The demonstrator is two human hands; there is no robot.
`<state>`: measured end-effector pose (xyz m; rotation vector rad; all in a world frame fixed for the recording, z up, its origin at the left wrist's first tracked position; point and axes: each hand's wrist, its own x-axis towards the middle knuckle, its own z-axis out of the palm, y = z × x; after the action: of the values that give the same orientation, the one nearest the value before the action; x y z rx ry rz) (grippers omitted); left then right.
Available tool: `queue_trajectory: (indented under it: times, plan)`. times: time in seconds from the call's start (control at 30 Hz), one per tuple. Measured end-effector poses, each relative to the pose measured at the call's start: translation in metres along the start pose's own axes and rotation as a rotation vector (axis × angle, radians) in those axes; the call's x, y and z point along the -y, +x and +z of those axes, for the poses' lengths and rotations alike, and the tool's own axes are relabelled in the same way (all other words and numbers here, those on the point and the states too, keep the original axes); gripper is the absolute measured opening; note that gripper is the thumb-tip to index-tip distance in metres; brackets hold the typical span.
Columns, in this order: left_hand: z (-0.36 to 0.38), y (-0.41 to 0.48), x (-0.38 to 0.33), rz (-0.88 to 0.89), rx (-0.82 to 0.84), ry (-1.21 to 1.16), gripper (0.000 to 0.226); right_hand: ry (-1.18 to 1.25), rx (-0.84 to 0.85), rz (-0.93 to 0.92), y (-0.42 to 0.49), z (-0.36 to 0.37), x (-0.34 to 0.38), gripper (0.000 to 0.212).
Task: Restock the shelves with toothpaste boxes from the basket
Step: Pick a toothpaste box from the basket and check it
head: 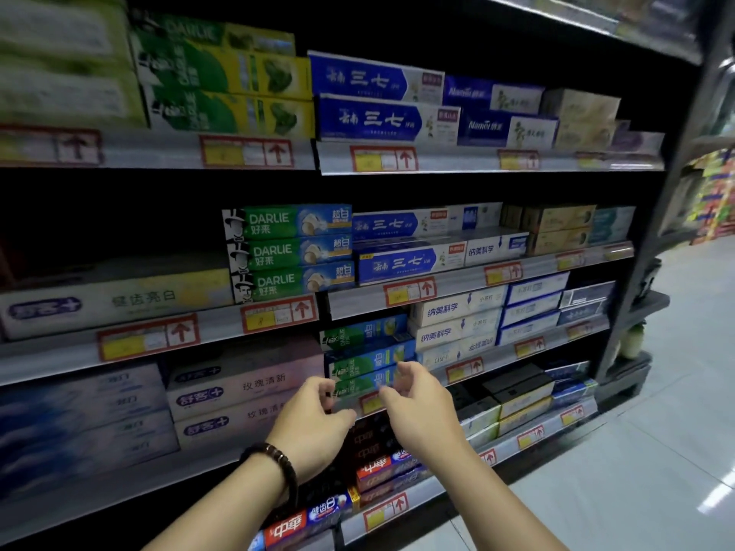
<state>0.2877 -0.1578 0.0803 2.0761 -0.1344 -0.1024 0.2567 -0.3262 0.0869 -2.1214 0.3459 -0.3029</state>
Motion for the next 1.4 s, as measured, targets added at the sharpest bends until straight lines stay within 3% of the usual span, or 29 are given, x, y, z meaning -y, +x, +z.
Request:
queue_trajectory:
  times: [0.73, 1.17, 1.4]
  plan:
    - [-0.070, -0.140, 0.046, -0.040, 0.111, 0.032, 0.031, 0.059, 0.128, 0.010, -0.146, -0.004, 0.028, 0.024]
    - [-0.109, -0.198, 0.108, -0.146, 0.014, 0.054, 0.031, 0.039, 0.283, 0.000, -0.200, 0.041, 0.030, 0.017]
    - [-0.122, -0.206, 0.137, -0.183, 0.005, 0.011, 0.025, -0.067, 0.453, -0.021, -0.216, 0.066, 0.020, 0.019]
